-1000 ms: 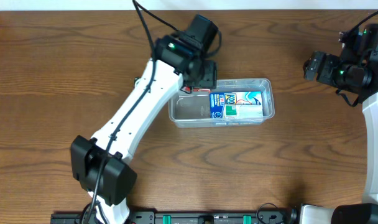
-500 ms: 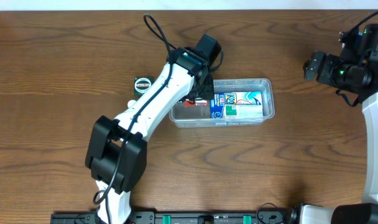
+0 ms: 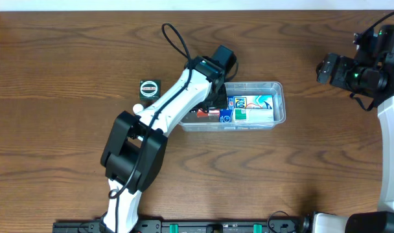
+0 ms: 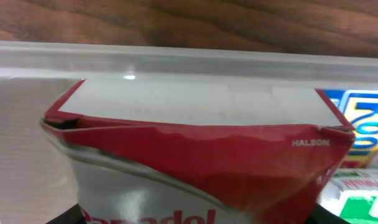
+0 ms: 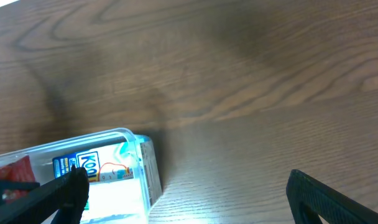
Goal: Pack container
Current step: 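Lower and release the red packet inside the container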
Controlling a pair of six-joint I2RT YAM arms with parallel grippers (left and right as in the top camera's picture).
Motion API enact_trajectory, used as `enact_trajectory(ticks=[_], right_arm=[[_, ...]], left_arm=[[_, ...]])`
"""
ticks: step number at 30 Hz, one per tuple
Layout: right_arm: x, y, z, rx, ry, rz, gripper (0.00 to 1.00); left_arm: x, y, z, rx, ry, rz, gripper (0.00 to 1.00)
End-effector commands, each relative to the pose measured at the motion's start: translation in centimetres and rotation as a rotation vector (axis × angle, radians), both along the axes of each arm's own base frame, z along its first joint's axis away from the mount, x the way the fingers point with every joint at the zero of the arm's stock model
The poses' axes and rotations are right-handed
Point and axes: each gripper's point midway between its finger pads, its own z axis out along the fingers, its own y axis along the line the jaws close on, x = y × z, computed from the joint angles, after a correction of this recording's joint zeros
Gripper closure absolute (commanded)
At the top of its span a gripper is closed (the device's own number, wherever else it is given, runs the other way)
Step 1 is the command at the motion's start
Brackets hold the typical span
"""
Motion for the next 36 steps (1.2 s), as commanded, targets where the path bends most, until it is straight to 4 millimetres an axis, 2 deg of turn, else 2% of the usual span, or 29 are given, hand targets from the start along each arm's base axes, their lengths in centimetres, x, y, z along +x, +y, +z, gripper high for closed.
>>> enact_trajectory(ticks=[1, 11, 36], right_arm=[[0.0, -0.3, -0.1, 0.006, 0.004, -0.015, 0.01], [0.0, -0.3, -0.1, 0.006, 0.005, -0.015, 0.01], [0.0, -0.3, -0.1, 0.006, 0.005, -0.015, 0.01]], left_arm=[[-0.4, 0.3, -1.6, 0.026, 0.034, 0.018, 0.34], [-0.8, 0.4, -3.5, 0.053, 0.073, 0.016, 0.34], [-0.7, 0.4, -3.6, 0.051, 0.069, 0.016, 0.34]])
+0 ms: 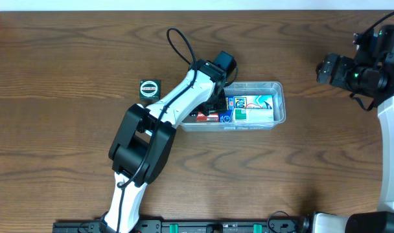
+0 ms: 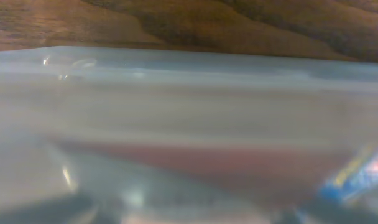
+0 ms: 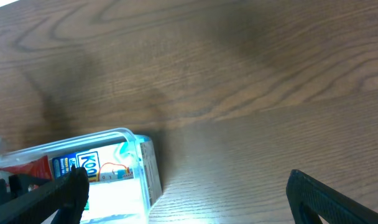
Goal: Pack container
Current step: 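Lower and release the red packet inside the container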
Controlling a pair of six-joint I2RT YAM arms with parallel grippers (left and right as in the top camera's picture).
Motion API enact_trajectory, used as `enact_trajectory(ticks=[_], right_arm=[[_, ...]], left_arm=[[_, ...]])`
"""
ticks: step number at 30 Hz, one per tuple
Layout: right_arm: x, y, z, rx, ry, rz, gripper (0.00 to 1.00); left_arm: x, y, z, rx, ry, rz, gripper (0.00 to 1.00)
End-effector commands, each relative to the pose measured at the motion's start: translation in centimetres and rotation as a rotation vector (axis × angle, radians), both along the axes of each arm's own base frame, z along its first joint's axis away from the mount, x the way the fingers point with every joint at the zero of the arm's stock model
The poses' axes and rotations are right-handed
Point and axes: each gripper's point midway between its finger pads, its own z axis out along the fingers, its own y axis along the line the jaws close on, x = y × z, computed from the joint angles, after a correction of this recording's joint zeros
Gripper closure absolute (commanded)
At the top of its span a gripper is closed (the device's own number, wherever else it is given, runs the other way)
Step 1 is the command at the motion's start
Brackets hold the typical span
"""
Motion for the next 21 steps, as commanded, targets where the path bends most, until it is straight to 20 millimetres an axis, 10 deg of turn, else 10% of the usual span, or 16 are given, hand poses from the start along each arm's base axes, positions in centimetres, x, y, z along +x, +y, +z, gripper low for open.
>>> enact_trajectory(ticks=[1, 21], right_arm=[[0.03, -0.27, -0.11, 0.006, 0.004, -0.015, 0.01], [0.03, -0.27, -0.1, 0.006, 0.004, -0.015, 0.01]], left_arm=[[-0.4, 0.17, -0.64, 0.015, 0.016, 0.012, 0.34], [-0.38, 0.18, -0.64, 0.016, 0.015, 0.009, 0.24]])
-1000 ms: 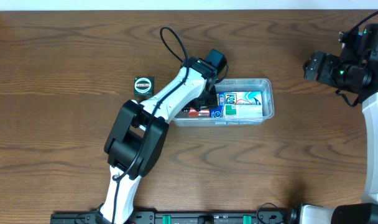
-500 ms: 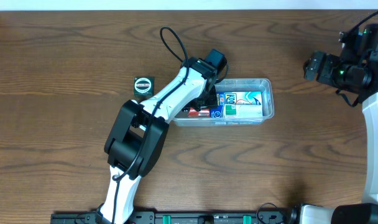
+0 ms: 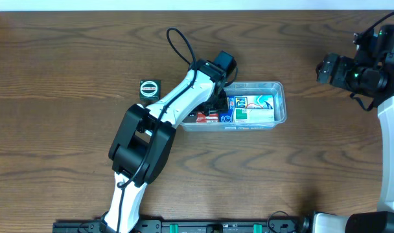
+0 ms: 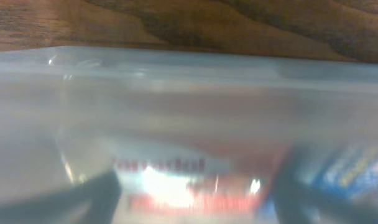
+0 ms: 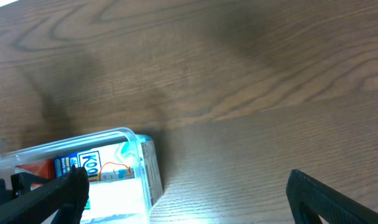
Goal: Pack container
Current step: 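Lower and release the red packet inside the container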
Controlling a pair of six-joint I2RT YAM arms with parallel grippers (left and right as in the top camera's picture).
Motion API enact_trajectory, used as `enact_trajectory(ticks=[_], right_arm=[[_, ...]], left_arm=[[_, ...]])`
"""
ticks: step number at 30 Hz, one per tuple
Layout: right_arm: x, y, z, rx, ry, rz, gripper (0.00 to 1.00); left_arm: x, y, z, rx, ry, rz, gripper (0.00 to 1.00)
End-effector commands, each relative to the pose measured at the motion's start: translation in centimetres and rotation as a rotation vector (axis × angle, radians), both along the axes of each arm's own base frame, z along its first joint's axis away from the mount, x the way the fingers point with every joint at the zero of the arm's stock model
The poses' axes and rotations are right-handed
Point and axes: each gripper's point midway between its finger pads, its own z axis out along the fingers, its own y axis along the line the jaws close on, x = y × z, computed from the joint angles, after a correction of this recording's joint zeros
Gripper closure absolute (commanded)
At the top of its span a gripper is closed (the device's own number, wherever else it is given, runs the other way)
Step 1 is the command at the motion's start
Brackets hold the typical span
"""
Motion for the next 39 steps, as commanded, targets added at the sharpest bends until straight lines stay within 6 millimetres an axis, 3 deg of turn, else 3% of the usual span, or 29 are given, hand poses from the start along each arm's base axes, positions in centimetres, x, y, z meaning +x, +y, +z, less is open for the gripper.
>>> enact_trajectory(ticks=[1, 11, 24, 39], right_arm=[[0.0, -0.3, -0.1, 0.006, 0.004, -0.015, 0.01], [0.0, -0.3, -0.1, 0.006, 0.004, -0.015, 0.01], [0.0, -0.3, -0.1, 0.006, 0.004, -0.015, 0.01], [0.0, -0.3, -0.1, 0.006, 0.004, -0.016, 0.01]], left_arm=[[-0.4, 0.2, -0.6, 0.015, 0.014, 0.004, 0.23], [0.3, 0.5, -0.4, 0.004, 0.006, 0.014, 0.24], [0.9, 0.3, 2.0, -0.048, -0.029, 0.004, 0.24], [0.2, -0.8, 2.2, -0.117, 0.007, -0.019, 0.25]])
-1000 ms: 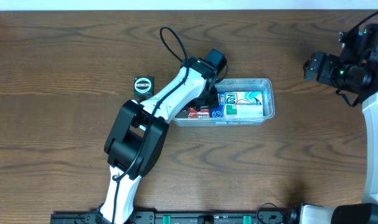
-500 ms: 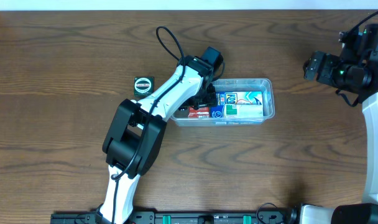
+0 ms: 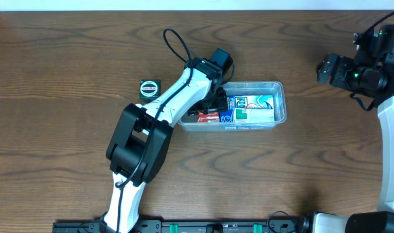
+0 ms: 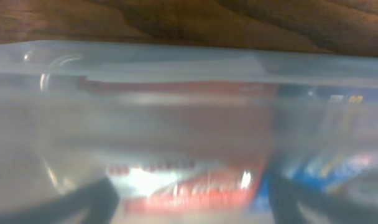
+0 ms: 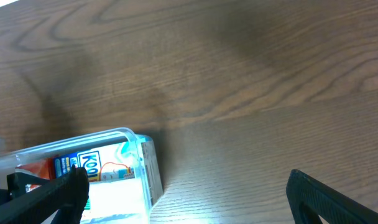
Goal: Pack container
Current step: 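Lower and release the red packet inside the container, then raise the left gripper and move it left to the green Zam-Buk box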
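Observation:
A clear plastic container (image 3: 279, 107) stands at the table's middle. It holds a blue and white box (image 3: 254, 102), a green box (image 3: 240, 116) and a red and white box (image 3: 207, 116) lying at its left end. My left gripper (image 3: 216, 99) reaches into that left end. In the left wrist view its dark fingers (image 4: 83, 200) stand apart, blurred behind the container wall (image 4: 176, 62), with the red box (image 4: 183, 186) lying between them; the left gripper (image 4: 189, 204) is open. My right gripper (image 5: 189, 205) hangs open far to the right, holding nothing.
A small black and green round item (image 3: 148, 87) lies on the wood table (image 3: 67, 58) left of the container. The left arm's black cable (image 3: 174, 39) loops behind it. The right arm (image 3: 362, 71) sits at the right edge.
The left wrist has shifted slightly back and left at the container's end. Its fingers stay open and the red box lies where it was. The right arm has not moved.
My left gripper held the red box over the container's left end. Then it was low inside the container, the view blurred by the wall. Then its fingers stood apart with the red box lying in the container, as now.

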Controlling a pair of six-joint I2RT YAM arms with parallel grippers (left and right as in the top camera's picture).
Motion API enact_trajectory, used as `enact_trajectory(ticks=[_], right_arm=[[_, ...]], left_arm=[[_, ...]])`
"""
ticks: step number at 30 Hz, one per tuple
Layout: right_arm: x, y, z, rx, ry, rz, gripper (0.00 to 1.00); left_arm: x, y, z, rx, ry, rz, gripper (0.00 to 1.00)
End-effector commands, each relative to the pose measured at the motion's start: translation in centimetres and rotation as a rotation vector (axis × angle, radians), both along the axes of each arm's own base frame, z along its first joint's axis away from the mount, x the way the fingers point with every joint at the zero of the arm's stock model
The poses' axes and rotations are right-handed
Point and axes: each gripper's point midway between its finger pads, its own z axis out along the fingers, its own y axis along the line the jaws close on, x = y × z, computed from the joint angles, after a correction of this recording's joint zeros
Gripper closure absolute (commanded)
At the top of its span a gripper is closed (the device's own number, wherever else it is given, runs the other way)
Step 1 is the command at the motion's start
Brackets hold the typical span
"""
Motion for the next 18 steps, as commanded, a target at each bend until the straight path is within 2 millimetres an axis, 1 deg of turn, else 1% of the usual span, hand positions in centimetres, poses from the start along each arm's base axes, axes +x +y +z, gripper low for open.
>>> enact_trajectory(ticks=[1, 6, 15, 18], right_arm=[[0.0, -0.3, -0.1, 0.006, 0.004, -0.015, 0.01], [0.0, -0.3, -0.1, 0.006, 0.004, -0.015, 0.01], [0.0, -0.3, -0.1, 0.006, 0.004, -0.015, 0.01], [0.0, -0.3, -0.1, 0.006, 0.004, -0.015, 0.01]], left_arm=[[0.3, -0.3, 1.9, -0.039, -0.031, -0.015, 0.25], [0.5, -0.4, 2.4, -0.046, -0.045, -0.021, 0.25], [1.0, -0.2, 5.2, -0.081, -0.105, -0.023, 0.25], [1.1, -0.2, 5.6, -0.087, -0.114, -0.023, 0.25]])
